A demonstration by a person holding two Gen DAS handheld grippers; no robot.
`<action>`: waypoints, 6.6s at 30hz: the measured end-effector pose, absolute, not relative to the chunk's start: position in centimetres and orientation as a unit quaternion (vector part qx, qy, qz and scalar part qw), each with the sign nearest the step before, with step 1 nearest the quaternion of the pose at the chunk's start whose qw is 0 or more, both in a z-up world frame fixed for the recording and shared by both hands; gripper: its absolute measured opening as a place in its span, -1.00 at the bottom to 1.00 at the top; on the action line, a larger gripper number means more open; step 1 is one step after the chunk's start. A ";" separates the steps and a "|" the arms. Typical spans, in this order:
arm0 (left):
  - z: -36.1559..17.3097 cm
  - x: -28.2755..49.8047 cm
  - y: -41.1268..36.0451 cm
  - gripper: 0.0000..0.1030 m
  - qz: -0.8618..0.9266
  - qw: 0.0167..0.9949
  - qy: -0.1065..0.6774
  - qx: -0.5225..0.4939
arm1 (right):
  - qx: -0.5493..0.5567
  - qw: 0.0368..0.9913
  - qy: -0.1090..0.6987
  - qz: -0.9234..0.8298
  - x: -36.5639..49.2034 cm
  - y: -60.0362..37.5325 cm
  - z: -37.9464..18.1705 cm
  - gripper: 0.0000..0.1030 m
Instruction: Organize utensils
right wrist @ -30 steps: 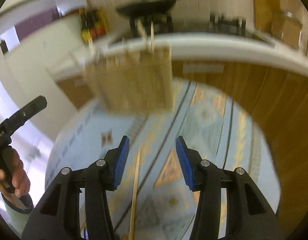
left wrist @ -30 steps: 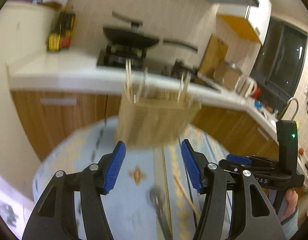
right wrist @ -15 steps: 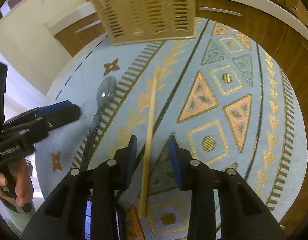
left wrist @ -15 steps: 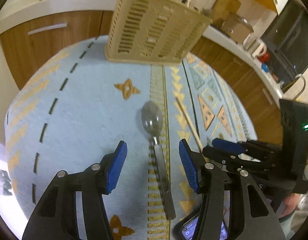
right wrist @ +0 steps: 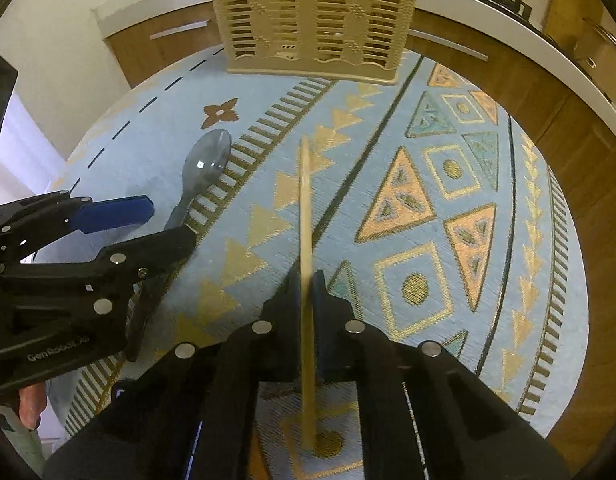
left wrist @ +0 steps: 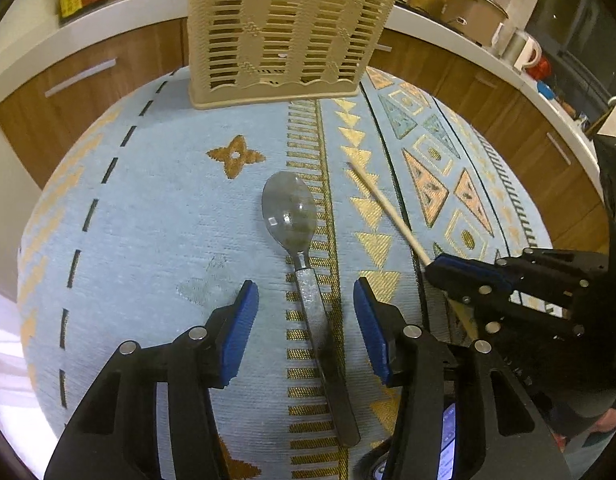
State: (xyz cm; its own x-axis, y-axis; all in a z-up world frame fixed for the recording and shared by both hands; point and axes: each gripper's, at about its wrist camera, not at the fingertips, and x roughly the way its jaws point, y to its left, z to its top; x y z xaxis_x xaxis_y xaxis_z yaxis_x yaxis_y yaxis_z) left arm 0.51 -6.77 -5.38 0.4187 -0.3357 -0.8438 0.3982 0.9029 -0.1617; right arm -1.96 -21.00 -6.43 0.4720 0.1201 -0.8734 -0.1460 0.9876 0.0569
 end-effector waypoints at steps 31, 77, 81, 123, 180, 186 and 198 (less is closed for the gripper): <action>-4.8 0.4 -6.9 -0.81 -0.221 0.857 0.462 0.064 | 0.054 0.808 0.578 0.098 0.3 -25.2 -6.3 -0.72; 14.4 11.0 -3.5 -0.81 -0.281 0.946 0.082 -0.141 | 0.081 0.977 0.156 0.124 10.7 -28.0 14.1 -0.92; 13.1 13.1 -3.5 -0.81 -0.271 0.947 0.073 -0.157 | 0.082 0.981 0.137 0.107 12.2 -28.2 13.4 -0.92; 6.8 17.5 -3.2 -0.80 -0.211 0.964 0.077 -0.142 | 0.139 0.985 0.064 0.081 17.1 -28.3 7.2 -0.92; -0.1 1.2 -5.1 0.85 -0.063 0.991 0.120 0.015 | 0.028 0.983 0.179 0.026 1.2 -24.9 -2.2 0.75; -0.2 1.4 -5.1 0.85 -0.062 0.990 0.126 0.013 | 0.019 0.983 0.179 0.027 1.2 -24.7 -2.3 0.76; -0.2 1.7 -5.2 0.85 -0.063 0.989 0.134 0.015 | 0.022 0.982 0.185 0.023 1.4 -24.8 -2.4 0.81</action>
